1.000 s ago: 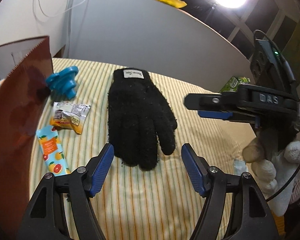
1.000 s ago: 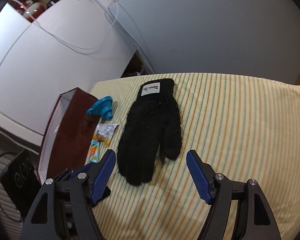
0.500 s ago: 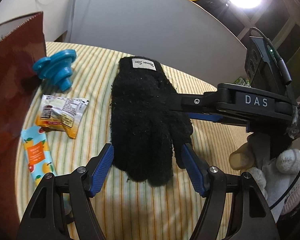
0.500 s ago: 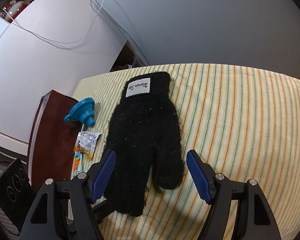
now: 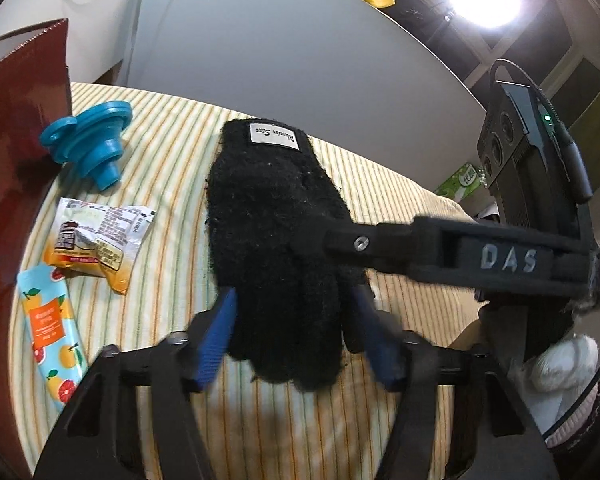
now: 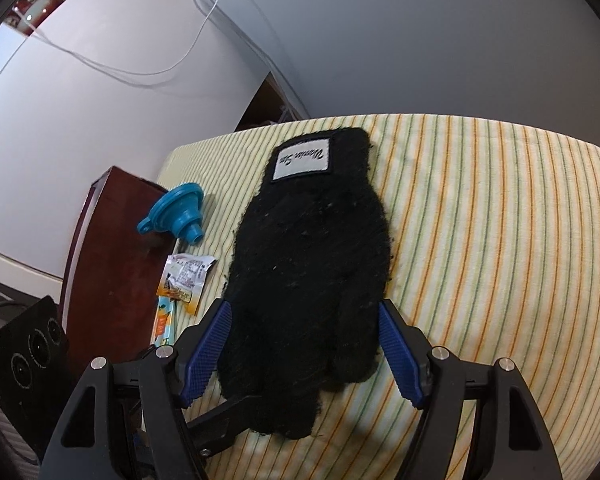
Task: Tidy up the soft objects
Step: 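Close both tools on the black glove at its cuff, then carry the glove with both tools into the shoebox and open them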
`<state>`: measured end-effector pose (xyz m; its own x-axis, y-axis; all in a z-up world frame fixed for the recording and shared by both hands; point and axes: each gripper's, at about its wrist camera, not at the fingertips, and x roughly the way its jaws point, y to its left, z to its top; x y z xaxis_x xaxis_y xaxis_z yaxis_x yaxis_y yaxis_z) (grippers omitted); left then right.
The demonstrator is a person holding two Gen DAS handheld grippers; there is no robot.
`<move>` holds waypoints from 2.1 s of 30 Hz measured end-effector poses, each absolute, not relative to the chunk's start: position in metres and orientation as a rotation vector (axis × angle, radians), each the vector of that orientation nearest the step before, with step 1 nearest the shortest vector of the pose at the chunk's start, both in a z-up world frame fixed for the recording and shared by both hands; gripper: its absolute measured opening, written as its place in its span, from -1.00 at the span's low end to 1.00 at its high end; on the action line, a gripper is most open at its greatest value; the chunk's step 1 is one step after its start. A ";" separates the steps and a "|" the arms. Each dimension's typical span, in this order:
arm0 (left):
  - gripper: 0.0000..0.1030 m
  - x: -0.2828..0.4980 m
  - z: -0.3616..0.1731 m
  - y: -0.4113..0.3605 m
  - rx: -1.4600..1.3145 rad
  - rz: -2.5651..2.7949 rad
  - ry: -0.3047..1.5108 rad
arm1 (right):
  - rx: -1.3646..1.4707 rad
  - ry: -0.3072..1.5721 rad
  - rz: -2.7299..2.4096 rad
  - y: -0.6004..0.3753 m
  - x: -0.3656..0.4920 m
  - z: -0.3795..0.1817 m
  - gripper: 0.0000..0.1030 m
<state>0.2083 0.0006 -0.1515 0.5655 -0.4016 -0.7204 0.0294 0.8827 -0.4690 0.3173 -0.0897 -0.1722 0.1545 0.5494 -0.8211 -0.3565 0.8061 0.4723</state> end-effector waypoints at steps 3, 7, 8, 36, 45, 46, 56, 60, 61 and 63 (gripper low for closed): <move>-0.29 0.207 -0.152 0.001 -0.451 -0.274 0.943 | 0.170 1.245 0.654 -0.087 0.314 -0.172 0.03; -0.46 0.200 -0.150 0.002 -0.480 -0.295 0.935 | 0.185 1.232 0.680 -0.087 0.305 -0.166 -0.26; -0.47 0.197 -0.149 0.002 -0.488 -0.299 0.930 | 0.186 1.226 0.687 -0.090 0.302 -0.163 -0.31; -0.52 0.091 -0.032 0.020 -0.333 -0.293 0.637 | 0.157 0.916 0.864 -0.076 0.181 -0.031 -0.44; -0.52 0.047 -0.019 0.077 -0.315 -0.193 0.596 | 0.115 0.897 0.998 -0.015 0.151 -0.012 -0.45; -0.52 0.043 -0.019 0.084 -0.314 -0.180 0.597 | 0.108 0.900 1.016 -0.005 0.148 -0.012 -0.45; -0.52 0.023 -0.033 0.135 -0.317 -0.048 0.628 | 0.048 0.950 1.109 0.068 0.130 -0.026 -0.45; -0.52 0.023 -0.042 0.144 -0.306 -0.018 0.650 | 0.024 0.969 1.117 0.082 0.131 -0.037 -0.45; -0.52 0.024 -0.044 0.146 -0.302 -0.012 0.654 | 0.019 0.975 1.117 0.086 0.132 -0.038 -0.45; -0.52 0.023 -0.048 0.151 -0.298 -0.004 0.662 | 0.010 0.984 1.115 0.094 0.133 -0.041 -0.45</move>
